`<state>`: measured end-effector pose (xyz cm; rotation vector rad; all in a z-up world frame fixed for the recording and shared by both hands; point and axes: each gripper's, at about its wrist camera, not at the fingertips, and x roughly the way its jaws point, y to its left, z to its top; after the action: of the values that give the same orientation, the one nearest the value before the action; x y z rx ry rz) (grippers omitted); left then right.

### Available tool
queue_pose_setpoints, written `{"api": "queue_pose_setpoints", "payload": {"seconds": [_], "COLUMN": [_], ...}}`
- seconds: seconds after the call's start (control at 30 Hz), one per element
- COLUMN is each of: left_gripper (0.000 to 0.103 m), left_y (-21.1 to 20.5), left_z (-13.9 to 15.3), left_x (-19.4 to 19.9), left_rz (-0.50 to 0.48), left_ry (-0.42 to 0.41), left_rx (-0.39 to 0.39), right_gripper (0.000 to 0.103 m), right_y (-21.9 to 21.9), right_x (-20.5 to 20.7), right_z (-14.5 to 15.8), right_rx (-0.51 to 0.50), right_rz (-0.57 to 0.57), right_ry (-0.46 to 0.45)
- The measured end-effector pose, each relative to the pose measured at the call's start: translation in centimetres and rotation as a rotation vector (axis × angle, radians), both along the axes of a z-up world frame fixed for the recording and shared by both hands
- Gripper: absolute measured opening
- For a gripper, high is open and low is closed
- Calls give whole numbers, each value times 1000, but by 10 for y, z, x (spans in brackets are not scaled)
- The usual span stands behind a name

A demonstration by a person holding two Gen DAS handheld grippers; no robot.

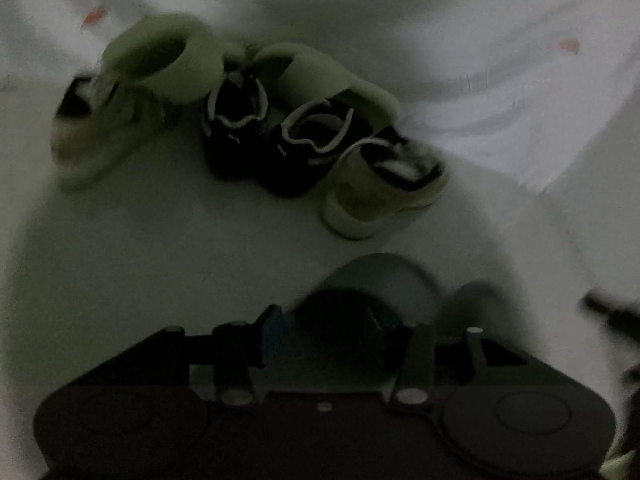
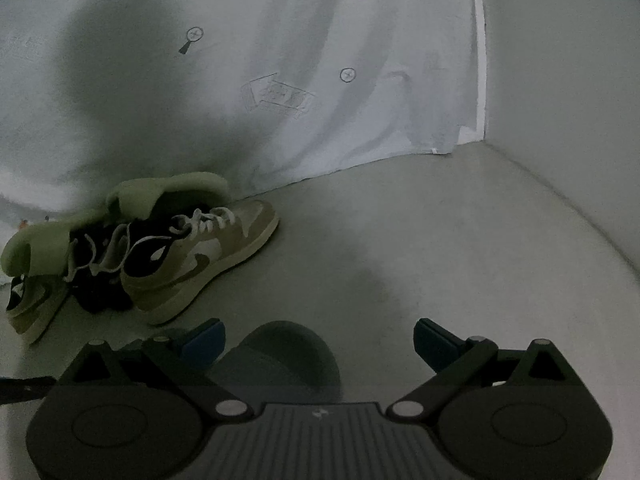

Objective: Organize scattered shoes

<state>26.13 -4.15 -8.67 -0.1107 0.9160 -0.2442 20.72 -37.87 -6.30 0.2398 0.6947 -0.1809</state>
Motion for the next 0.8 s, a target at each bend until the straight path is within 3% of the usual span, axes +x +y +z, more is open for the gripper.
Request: {"api": "queue_pose_setpoints", "payload": {"seconds": [0.03, 0.1, 0.23, 0.4, 0.43, 0.5, 0.6, 0.8], "left_gripper": [47, 46, 43, 25, 18, 16, 16, 17], "left_y": [0, 2, -2, 8, 8, 2, -17, -31], "left_z": [-6, -21, -39, -39, -42, -51, -48, -43], "left_x": [2, 10, 17, 27, 24, 19, -4, -12], "left_rz": [-21, -102, -164, -101, -109, -135, -173, -223], "left_ry": [-8, 6, 16, 152, 186, 260, 205, 193], "left_rx": [41, 21, -2, -153, -197, -256, -203, -203], "right_gripper": [100, 100, 100, 100, 100, 100, 100, 100], "right_y": [-1, -2, -2, 1, 2, 4, 6, 6], "right_x": [0, 0, 1, 3, 3, 3, 2, 2], "right_z": [0, 0, -1, -2, -2, -3, -3, -3], "right_rx": [-1, 0, 2, 0, -1, -4, -11, -14], "right_rz": [1, 0, -2, 6, 9, 16, 25, 27], "right_ry": [0, 2, 10, 18, 20, 22, 23, 25]}}
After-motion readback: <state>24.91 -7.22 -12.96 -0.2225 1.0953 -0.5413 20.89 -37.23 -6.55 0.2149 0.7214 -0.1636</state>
